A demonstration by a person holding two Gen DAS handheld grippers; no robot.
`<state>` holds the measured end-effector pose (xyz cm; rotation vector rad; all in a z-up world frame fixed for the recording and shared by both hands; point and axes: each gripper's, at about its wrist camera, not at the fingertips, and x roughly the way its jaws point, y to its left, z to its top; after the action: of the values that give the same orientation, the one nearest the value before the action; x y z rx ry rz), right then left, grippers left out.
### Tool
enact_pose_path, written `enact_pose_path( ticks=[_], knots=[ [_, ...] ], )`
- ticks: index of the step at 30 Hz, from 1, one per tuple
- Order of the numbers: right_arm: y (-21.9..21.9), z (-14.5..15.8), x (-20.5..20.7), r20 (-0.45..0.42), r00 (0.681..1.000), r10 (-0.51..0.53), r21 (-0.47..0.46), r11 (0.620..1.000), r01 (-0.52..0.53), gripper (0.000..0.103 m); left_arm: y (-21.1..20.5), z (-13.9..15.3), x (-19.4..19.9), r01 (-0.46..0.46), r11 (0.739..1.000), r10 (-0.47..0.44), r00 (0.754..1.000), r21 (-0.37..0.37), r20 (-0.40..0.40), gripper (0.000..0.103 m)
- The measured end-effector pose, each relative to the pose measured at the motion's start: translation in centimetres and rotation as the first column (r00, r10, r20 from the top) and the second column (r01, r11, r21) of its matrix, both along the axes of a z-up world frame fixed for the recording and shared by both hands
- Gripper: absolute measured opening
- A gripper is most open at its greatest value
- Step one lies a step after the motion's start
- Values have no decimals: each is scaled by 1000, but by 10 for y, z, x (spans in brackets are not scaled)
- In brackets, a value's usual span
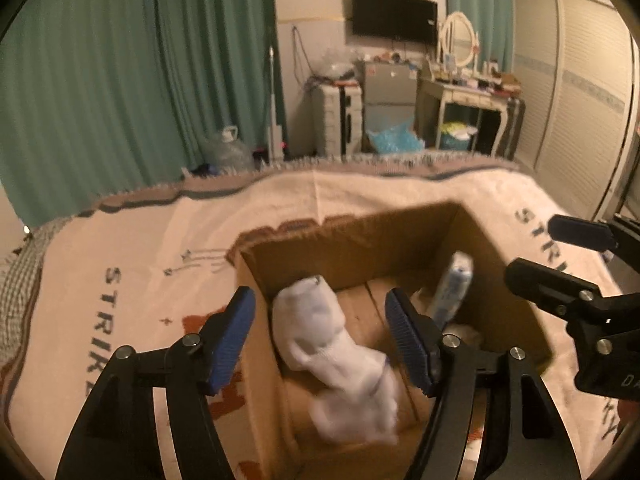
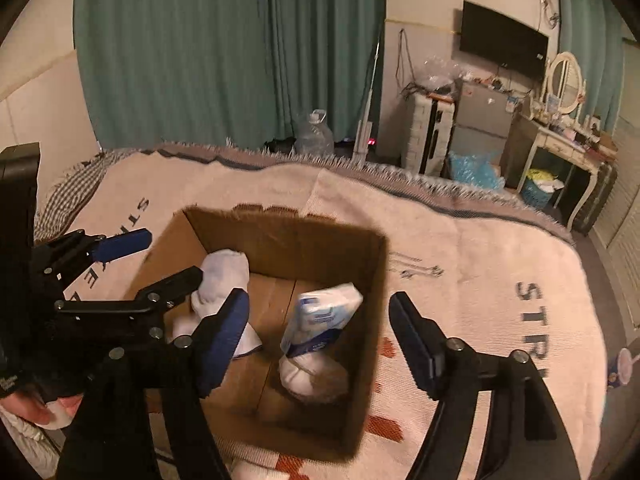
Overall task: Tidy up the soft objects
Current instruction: 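Lower both held items into the box and open both tools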
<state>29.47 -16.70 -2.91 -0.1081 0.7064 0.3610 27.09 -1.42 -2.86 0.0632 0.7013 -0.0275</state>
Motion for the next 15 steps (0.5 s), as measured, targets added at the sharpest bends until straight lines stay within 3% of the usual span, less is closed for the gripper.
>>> enact_pose_path(
  ticks=[5, 7, 8, 10, 15],
  knots=[
    [-17, 57, -43, 72, 997, -21, -6, 1000, 21, 77, 2, 68, -46, -20, 1000, 21, 995, -14, 97, 68],
    [-24, 81, -66, 104, 994, -27, -15, 999, 28, 77, 3, 103, -74, -34, 999, 34, 987, -6, 157, 74],
    [-27, 94, -81, 122, 992, -28, -18, 999, 30, 78, 4, 116, -87, -35, 999, 36, 982, -8, 184, 83],
    [-33, 114, -105, 148, 988, -30, -26, 999, 34, 83, 6, 145, -118, -45, 999, 45, 967, -5, 252, 85],
    [-41, 147, -168, 204, 979, -30, -36, 999, 38, 90, 4, 185, -185, -63, 997, 45, 935, 39, 351, 87]
  ],
)
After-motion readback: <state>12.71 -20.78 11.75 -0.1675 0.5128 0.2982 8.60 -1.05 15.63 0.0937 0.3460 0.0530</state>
